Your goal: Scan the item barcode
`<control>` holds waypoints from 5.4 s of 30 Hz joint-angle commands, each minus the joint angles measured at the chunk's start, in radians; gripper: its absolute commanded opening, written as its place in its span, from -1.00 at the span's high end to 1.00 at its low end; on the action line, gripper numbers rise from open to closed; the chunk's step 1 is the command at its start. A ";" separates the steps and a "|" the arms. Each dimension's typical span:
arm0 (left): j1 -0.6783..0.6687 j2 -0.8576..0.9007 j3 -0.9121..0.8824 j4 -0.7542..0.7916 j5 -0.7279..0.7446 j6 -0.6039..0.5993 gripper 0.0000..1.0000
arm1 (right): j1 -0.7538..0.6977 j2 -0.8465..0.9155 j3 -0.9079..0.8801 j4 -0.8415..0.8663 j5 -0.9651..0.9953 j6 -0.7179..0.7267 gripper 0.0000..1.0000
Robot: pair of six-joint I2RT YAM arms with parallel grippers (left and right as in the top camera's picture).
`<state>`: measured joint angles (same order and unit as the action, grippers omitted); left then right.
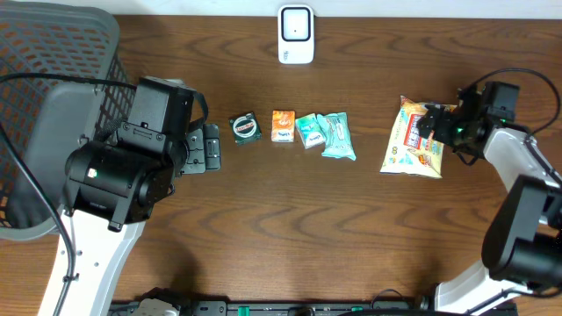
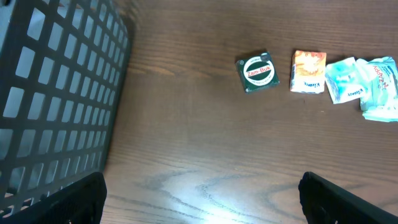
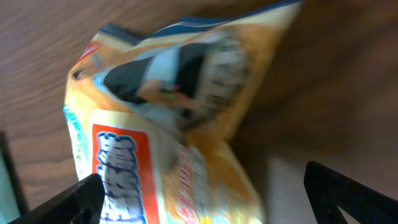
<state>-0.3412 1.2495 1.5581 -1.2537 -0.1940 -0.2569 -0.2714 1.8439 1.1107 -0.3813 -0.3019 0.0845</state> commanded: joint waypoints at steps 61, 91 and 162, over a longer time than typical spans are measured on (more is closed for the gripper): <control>0.005 0.005 0.008 -0.003 -0.017 0.009 -0.95 | 0.030 0.107 0.006 0.294 -0.232 0.275 -0.54; 0.005 0.005 0.008 -0.003 -0.017 0.009 -0.96 | 0.108 0.281 0.006 0.827 -0.624 0.647 0.98; 0.005 0.005 0.008 -0.003 -0.017 0.009 -0.96 | 0.479 0.641 0.868 1.143 -0.005 0.737 0.98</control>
<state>-0.3412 1.2495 1.5581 -1.2537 -0.1940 -0.2569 0.2623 2.5568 1.9514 0.7601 -0.2367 0.8536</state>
